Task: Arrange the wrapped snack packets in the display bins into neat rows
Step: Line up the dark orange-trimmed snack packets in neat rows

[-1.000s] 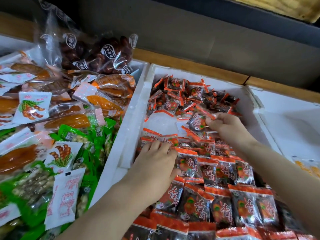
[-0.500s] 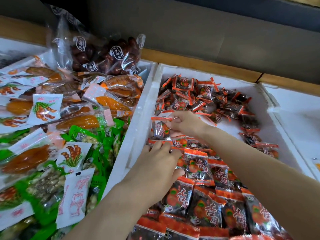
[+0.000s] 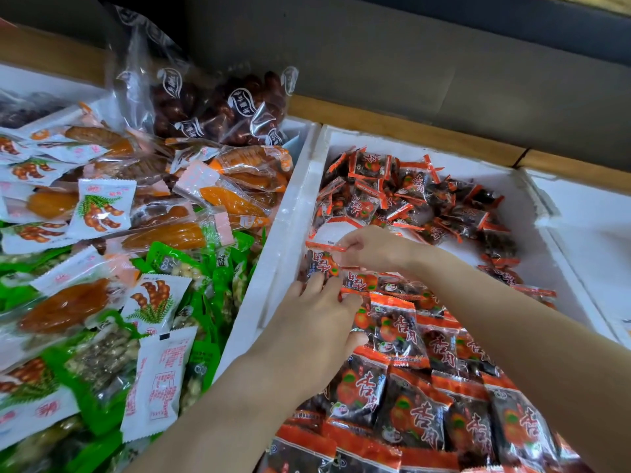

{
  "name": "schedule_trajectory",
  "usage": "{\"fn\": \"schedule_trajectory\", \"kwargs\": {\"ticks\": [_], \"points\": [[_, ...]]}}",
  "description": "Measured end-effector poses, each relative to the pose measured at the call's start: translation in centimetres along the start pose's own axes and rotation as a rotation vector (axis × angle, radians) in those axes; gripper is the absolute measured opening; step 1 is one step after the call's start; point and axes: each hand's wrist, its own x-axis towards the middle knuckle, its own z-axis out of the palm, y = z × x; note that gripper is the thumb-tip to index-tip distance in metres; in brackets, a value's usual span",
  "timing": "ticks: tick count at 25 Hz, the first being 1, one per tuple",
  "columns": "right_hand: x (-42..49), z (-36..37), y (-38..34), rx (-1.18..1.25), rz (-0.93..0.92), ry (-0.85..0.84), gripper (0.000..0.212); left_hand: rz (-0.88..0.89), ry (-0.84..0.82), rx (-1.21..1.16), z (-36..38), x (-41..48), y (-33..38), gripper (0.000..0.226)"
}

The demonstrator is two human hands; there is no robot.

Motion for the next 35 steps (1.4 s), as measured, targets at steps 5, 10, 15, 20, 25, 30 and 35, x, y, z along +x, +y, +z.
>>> {"fn": "schedule_trajectory", "kwargs": {"ticks": [5, 10, 15, 20, 25, 30, 35], "points": [[0.6, 1.0, 0.4, 0.092, -0.117, 0.198, 0.012, 0.006, -0.004, -0.025, 0.0, 0.2, 0.1, 0.049], [-0.2, 0.5, 2.1, 0.038, -0.152, 0.325, 0.025, 0.002, -0.002, -0.051, -0.5, 0.0, 0.5, 0.04], [-2.8, -3.9, 8.7, -0.308, -0.047, 0.514, 0.039, 0.181, 0.303, -0.096, -1.1, 6.1, -0.3, 0.033], [-2.0, -5.8, 12.8, -0.45, 0.085, 0.419, 0.053, -0.008, 0.168, -0.09, 0.5, 15.4, -2.6, 0.041], [3.2, -6.1, 12.5, -0.035, 0.103, 0.421, 0.059, -0.241, 0.238, -0.191, 2.8, 20.4, -4.4, 0.065], [6.9, -6.0, 10.8, 0.21, 0.149, 0.625, 0.02, -0.286, 0.203, -0.342, 3.0, 21.8, -4.1, 0.064], [8.0, -6.0, 10.7, 0.495, 0.241, 0.719, 0.019, -0.236, 0.14, -0.377, 2.6, 21.4, -4.5, 0.03]]}}
